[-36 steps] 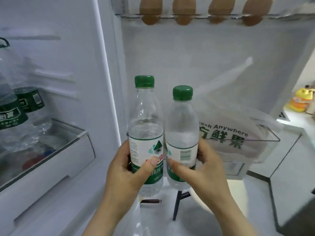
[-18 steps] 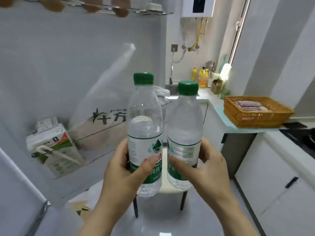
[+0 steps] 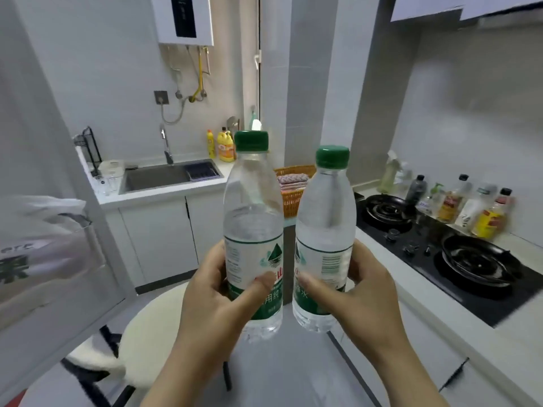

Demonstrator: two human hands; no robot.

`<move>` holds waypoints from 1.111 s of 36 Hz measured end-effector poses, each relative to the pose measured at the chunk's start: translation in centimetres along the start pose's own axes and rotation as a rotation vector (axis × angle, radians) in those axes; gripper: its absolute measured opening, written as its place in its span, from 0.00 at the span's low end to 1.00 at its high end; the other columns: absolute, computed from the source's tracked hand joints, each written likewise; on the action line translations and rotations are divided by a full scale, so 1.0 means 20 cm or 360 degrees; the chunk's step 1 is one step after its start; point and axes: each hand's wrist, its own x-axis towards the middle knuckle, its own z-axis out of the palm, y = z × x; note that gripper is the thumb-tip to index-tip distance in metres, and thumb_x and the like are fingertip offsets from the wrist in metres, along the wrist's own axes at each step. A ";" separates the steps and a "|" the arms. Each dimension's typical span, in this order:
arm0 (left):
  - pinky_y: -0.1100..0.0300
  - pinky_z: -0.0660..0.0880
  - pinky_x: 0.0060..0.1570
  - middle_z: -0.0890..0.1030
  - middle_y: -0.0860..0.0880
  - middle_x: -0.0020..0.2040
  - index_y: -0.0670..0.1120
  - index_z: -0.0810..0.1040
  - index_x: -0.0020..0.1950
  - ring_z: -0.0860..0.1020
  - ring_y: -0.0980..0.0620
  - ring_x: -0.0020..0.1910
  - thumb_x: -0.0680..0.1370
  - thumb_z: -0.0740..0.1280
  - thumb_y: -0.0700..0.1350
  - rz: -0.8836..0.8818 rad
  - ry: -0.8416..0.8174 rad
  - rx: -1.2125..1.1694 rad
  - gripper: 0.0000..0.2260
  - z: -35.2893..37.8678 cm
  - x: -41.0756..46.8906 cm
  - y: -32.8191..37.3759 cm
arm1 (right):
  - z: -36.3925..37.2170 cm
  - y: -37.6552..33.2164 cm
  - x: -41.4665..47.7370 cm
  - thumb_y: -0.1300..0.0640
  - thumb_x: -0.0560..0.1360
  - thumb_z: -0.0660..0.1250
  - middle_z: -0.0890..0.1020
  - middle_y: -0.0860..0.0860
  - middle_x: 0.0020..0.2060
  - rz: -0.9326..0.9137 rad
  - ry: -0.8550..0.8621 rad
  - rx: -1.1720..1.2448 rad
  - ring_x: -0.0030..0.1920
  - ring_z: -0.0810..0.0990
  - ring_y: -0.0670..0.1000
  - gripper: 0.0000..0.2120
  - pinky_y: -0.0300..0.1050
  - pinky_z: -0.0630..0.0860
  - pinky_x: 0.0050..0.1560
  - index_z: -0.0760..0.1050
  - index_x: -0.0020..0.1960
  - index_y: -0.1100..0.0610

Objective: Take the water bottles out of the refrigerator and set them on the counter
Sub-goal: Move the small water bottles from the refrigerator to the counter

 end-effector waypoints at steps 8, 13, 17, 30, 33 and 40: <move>0.57 0.79 0.46 0.84 0.57 0.49 0.65 0.77 0.52 0.83 0.55 0.49 0.58 0.73 0.59 0.0018 -0.0389 -0.0019 0.22 0.42 0.19 -0.07 | -0.36 0.12 0.03 0.59 0.63 0.79 0.85 0.39 0.43 0.0111 0.0346 -0.0095 0.44 0.83 0.40 0.19 0.37 0.81 0.41 0.78 0.48 0.42; 0.61 0.80 0.42 0.84 0.57 0.49 0.63 0.78 0.52 0.83 0.57 0.49 0.59 0.73 0.59 0.0071 -0.0612 -0.0034 0.22 0.66 0.31 -0.13 | -0.53 0.19 0.05 0.60 0.64 0.79 0.84 0.38 0.43 0.0192 0.0595 -0.0144 0.44 0.83 0.38 0.21 0.32 0.78 0.40 0.78 0.50 0.42; 0.55 0.80 0.46 0.84 0.56 0.50 0.63 0.78 0.53 0.82 0.57 0.49 0.61 0.73 0.59 0.0113 -0.0807 -0.0063 0.21 0.84 0.41 -0.17 | -0.64 0.23 0.06 0.59 0.63 0.79 0.84 0.40 0.42 0.0235 0.0805 -0.0229 0.42 0.83 0.39 0.20 0.31 0.77 0.37 0.78 0.50 0.44; 0.54 0.80 0.48 0.84 0.56 0.50 0.59 0.78 0.55 0.82 0.56 0.50 0.63 0.73 0.57 0.0126 -0.1460 -0.0180 0.21 1.40 0.63 -0.25 | -0.95 0.33 0.08 0.60 0.64 0.78 0.84 0.42 0.41 0.0438 0.1424 -0.0554 0.42 0.82 0.42 0.15 0.36 0.79 0.41 0.78 0.46 0.48; 0.58 0.80 0.46 0.84 0.56 0.49 0.57 0.78 0.55 0.82 0.58 0.49 0.65 0.76 0.51 0.0119 -0.1534 -0.0157 0.20 1.53 0.62 -0.27 | -1.02 0.36 0.04 0.59 0.64 0.78 0.84 0.41 0.41 0.0486 0.1530 -0.0574 0.43 0.82 0.41 0.16 0.36 0.80 0.41 0.78 0.47 0.47; 0.62 0.80 0.46 0.84 0.57 0.48 0.52 0.78 0.57 0.83 0.59 0.47 0.69 0.76 0.39 0.0114 -0.1679 -0.0187 0.19 1.89 0.53 -0.29 | -1.29 0.42 -0.03 0.60 0.64 0.79 0.84 0.40 0.42 0.0564 0.1710 -0.0616 0.43 0.82 0.40 0.17 0.34 0.79 0.43 0.78 0.48 0.47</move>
